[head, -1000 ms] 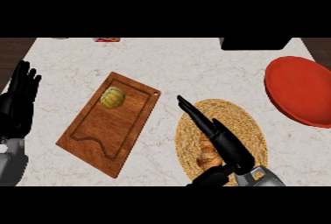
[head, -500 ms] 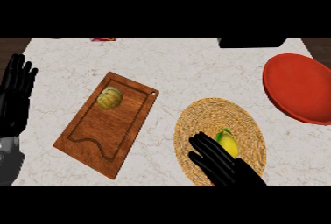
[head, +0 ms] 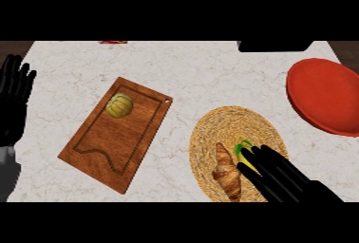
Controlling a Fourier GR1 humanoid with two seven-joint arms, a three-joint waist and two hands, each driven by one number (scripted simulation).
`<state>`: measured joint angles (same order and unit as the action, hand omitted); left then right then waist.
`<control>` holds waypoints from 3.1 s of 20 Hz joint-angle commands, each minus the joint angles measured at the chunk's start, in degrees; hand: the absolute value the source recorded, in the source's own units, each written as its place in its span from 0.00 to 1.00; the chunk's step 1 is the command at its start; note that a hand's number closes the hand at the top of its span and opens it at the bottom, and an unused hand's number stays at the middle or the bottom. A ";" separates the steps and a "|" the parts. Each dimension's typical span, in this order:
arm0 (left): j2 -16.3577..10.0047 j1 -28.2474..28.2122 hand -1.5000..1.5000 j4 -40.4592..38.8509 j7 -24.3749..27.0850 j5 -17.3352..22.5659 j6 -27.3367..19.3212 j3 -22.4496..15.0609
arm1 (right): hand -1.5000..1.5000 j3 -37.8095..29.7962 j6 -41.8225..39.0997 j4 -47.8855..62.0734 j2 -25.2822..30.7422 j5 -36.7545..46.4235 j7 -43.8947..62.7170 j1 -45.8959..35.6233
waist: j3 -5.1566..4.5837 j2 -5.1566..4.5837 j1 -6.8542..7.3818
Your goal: Pick the lemon from the placemat and place it in the bowl
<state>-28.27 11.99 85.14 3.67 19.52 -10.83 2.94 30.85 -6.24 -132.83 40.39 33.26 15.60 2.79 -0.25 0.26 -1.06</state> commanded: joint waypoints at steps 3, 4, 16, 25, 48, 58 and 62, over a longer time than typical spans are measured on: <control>1.30 -1.47 0.50 1.58 0.64 -0.23 0.52 -0.44 | 0.00 -3.47 -16.82 -7.81 8.05 -6.03 13.51 -2.20 | 0.05 -0.15 1.05; -0.74 2.49 0.50 -1.39 -1.84 0.55 1.43 0.98 | 0.00 -1.35 -19.68 -8.85 7.40 -6.34 15.75 -3.28 | 0.03 -0.27 0.61; 3.84 -1.03 0.50 2.47 -1.05 -3.07 2.36 2.03 | 0.00 -6.97 -33.98 -3.42 -1.53 -7.58 17.87 -6.24 | 0.24 -0.19 0.99; 3.81 1.36 0.50 1.00 -2.69 -4.06 5.26 4.73 | 0.00 -4.33 -35.73 8.98 -10.80 -0.41 14.82 -11.01 | 0.24 -0.27 1.28; 8.00 -0.82 0.50 0.97 -0.28 -9.10 8.99 7.44 | 0.00 -8.18 -26.15 30.96 -14.77 18.98 -11.03 -9.00 | 0.25 -0.25 1.18; 11.40 1.54 0.50 -1.33 0.54 -11.93 8.16 7.23 | 0.00 -7.56 -23.66 37.16 -21.24 25.63 -13.31 -8.74 | 0.25 -0.25 1.02; 10.41 1.21 0.50 -0.42 -1.35 -9.88 9.69 9.42 | 0.00 -10.98 -22.20 44.13 -21.13 26.94 -15.75 -11.66 | 0.25 -0.27 1.17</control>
<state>-18.09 13.83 85.25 1.65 8.82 -2.59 11.29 21.75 -29.23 -93.45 20.54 58.70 1.14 -6.79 0.01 0.00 0.03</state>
